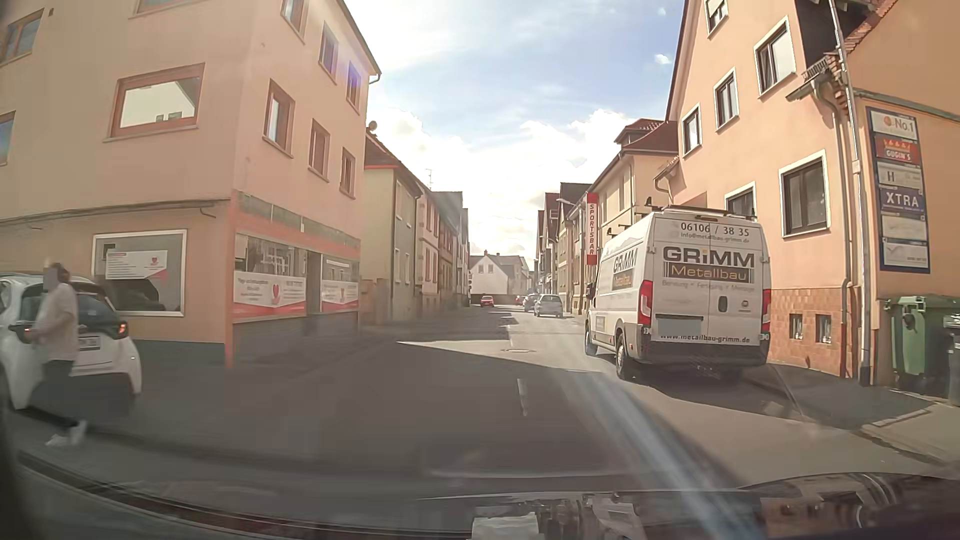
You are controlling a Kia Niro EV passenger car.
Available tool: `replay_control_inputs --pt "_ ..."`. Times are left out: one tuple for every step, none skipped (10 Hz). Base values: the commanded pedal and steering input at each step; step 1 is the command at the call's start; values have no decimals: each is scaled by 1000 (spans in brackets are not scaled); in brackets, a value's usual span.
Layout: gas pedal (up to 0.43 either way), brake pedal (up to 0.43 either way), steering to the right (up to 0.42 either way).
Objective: Follow the waypoints while adhering to traffic rules and regulations
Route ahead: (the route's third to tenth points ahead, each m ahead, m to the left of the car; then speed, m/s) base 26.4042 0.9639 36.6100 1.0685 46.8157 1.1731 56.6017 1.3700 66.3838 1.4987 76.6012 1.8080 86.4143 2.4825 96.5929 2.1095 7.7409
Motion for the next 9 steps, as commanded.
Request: replay_control_inputs --pt "87 0 7" --pt "98 0 7" --pt "98 0 5" --pt "98 0 5" --pt "110 0 4" --pt "110 0 5" --pt "110 0 4" --pt "110 0 4" --pt "110 0 5"
